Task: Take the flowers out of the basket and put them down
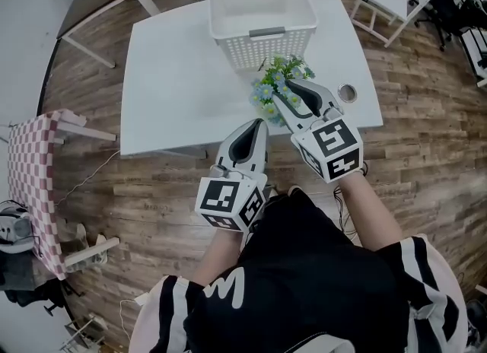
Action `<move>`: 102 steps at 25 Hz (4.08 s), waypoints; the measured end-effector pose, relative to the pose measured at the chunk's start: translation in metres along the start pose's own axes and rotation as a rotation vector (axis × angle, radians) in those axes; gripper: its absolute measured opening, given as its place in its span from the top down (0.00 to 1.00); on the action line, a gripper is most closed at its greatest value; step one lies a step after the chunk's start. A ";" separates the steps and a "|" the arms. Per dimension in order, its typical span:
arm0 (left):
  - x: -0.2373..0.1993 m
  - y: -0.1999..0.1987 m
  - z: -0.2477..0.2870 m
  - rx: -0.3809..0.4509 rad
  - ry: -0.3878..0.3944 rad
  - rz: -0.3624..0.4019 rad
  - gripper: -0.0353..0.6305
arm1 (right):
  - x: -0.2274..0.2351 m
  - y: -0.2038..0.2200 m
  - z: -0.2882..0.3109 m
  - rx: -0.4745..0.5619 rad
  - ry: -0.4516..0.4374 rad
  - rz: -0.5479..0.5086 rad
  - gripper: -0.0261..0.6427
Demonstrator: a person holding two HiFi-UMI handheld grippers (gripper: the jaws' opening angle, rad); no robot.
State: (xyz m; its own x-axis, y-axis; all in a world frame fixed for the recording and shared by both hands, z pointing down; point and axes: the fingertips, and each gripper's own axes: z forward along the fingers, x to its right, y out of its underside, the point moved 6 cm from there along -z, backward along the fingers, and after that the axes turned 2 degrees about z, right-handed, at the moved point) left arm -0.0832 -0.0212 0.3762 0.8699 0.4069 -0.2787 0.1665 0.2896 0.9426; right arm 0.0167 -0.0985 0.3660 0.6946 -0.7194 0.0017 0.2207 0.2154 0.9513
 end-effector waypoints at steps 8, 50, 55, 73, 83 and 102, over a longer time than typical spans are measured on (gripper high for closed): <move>0.004 -0.006 -0.002 0.006 0.029 0.017 0.94 | -0.013 -0.003 -0.021 0.048 0.008 0.036 0.91; 0.246 0.086 -0.138 0.062 -0.025 0.048 0.94 | -0.087 0.096 -0.301 0.060 -0.134 0.072 0.93; 0.245 0.083 -0.159 0.072 -0.054 0.039 0.94 | -0.099 0.090 -0.307 0.065 -0.150 0.080 0.93; 0.219 0.088 -0.217 0.043 -0.011 0.047 0.94 | -0.163 0.083 -0.317 0.186 -0.044 0.119 0.93; 0.221 0.085 -0.224 0.046 0.028 0.063 0.94 | -0.176 0.078 -0.321 0.209 -0.028 0.101 0.94; 0.223 0.081 -0.218 0.058 0.020 0.068 0.94 | -0.178 0.075 -0.319 0.218 -0.072 0.089 0.94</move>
